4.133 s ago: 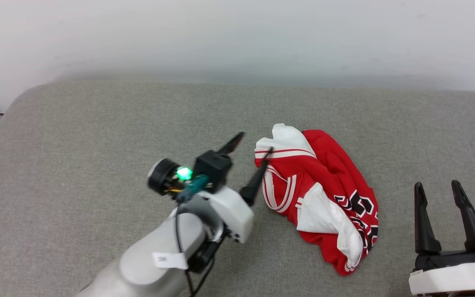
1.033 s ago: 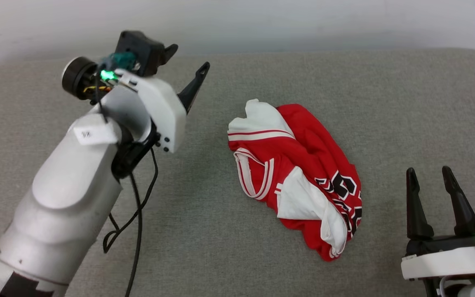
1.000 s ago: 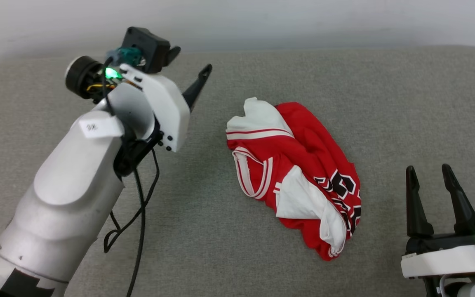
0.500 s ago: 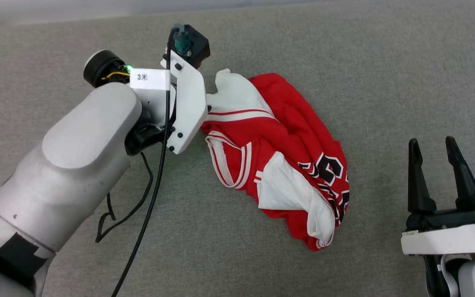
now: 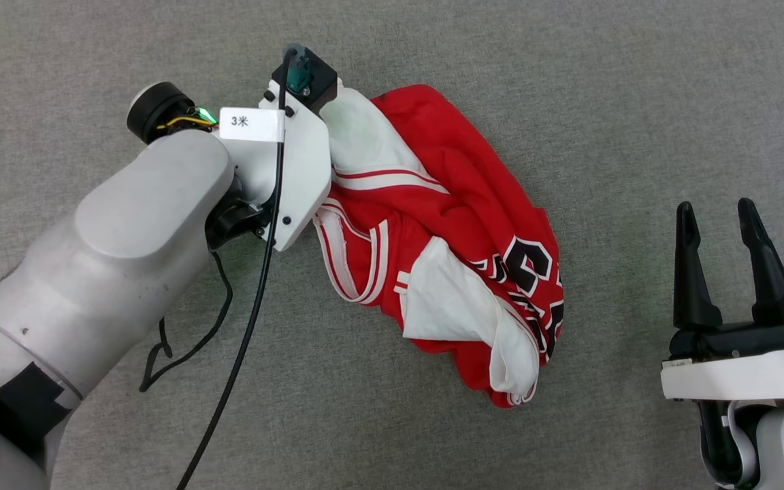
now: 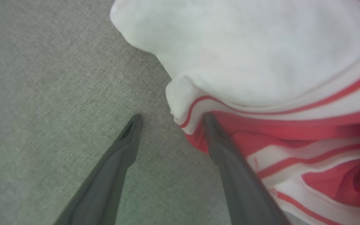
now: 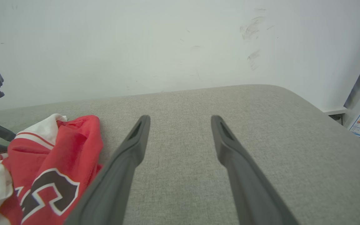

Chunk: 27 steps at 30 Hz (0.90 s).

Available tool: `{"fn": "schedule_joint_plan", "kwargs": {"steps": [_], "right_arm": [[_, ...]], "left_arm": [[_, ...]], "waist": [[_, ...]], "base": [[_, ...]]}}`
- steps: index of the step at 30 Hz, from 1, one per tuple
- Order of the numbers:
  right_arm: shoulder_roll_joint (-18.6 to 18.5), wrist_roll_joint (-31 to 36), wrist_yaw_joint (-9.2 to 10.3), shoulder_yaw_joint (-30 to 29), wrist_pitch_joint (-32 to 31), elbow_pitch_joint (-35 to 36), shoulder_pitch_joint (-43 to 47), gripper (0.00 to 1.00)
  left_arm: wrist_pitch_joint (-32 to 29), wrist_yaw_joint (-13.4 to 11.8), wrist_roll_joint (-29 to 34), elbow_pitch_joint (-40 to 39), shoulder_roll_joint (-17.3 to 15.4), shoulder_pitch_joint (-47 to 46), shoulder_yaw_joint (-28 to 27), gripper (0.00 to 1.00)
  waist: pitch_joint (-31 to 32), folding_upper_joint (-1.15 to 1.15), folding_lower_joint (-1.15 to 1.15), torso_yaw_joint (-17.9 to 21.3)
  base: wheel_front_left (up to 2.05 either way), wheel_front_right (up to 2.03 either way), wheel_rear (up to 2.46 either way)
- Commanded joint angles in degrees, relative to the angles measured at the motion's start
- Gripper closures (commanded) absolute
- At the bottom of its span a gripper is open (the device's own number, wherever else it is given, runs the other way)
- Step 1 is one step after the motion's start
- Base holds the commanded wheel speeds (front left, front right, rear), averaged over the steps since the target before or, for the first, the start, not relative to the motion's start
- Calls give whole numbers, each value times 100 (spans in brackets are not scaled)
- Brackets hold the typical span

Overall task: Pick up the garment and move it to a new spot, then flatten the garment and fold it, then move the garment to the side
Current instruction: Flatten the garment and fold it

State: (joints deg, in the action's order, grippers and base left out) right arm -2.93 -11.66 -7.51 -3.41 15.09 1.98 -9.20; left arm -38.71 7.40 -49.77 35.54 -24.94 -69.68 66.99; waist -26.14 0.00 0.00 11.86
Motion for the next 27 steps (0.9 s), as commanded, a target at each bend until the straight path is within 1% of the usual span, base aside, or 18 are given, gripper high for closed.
{"fn": "schedule_joint_plan", "kwargs": {"steps": [1, 2, 3, 4, 5, 7, 10, 14, 17, 22, 27], "right_arm": [[10, -26, 4, -9, 12, 6, -82, 0], [10, -28, 4, -12, 12, 6, -84, 0], [9, -28, 4, -13, 12, 3, -83, 0], [9, -25, 4, -11, 12, -2, -81, 0], [10, -22, 4, -10, 12, -7, -88, 0], [9, -14, 4, -12, 12, -13, -112, 0], [9, 23, 4, -34, 12, -24, -84, 0], [10, 79, 4, -65, 12, -69, 87, 0], [9, 140, 4, -97, 12, -106, 228, 0], [9, 237, 4, -146, 11, -133, 439, 0], [8, 256, 4, -124, 11, -155, 605, 0]], "left_arm": [[-130, 8, -132, 71, 15, 288, 317, 0], [-191, 10, -189, 35, 6, 310, 425, 0], [-242, 11, -251, -4, -19, 329, 505, 4], [-246, 17, -301, -51, -46, 318, 559, 70], [-196, 23, -339, -91, -71, 290, 598, 100], [-118, 9, -406, -117, -108, 240, 635, 100], [193, 4, -516, -117, -78, 109, 621, 100], [840, 4, -615, -124, -1, -107, 590, 100], [1349, 4, -700, -192, -17, -132, 575, 100], [2025, 4, -875, -436, -192, 93, 535, 100], [2553, -40, -1035, -682, -629, 466, 373, 100]], "waist": [[-25, 0, 0, 12], [-30, 0, 0, 12], [-34, 0, 0, 12], [-35, 0, 0, 12], [-37, 0, 0, 11], [-28, 0, 0, 2], [48, 0, 0, -61], [300, 0, 0, -233], [565, 0, 0, -429], [975, 0, 0, -805], [1285, 0, 0, -1114]], "base": [[0, 0, 0], [0, 0, 0], [0, 0, 0], [0, 0, 0], [0, 0, 0], [0, 0, 0], [0, 0, 0], [0, 0, 0], [0, 0, 0], [0, 0, 0], [0, 0, 0]]}}
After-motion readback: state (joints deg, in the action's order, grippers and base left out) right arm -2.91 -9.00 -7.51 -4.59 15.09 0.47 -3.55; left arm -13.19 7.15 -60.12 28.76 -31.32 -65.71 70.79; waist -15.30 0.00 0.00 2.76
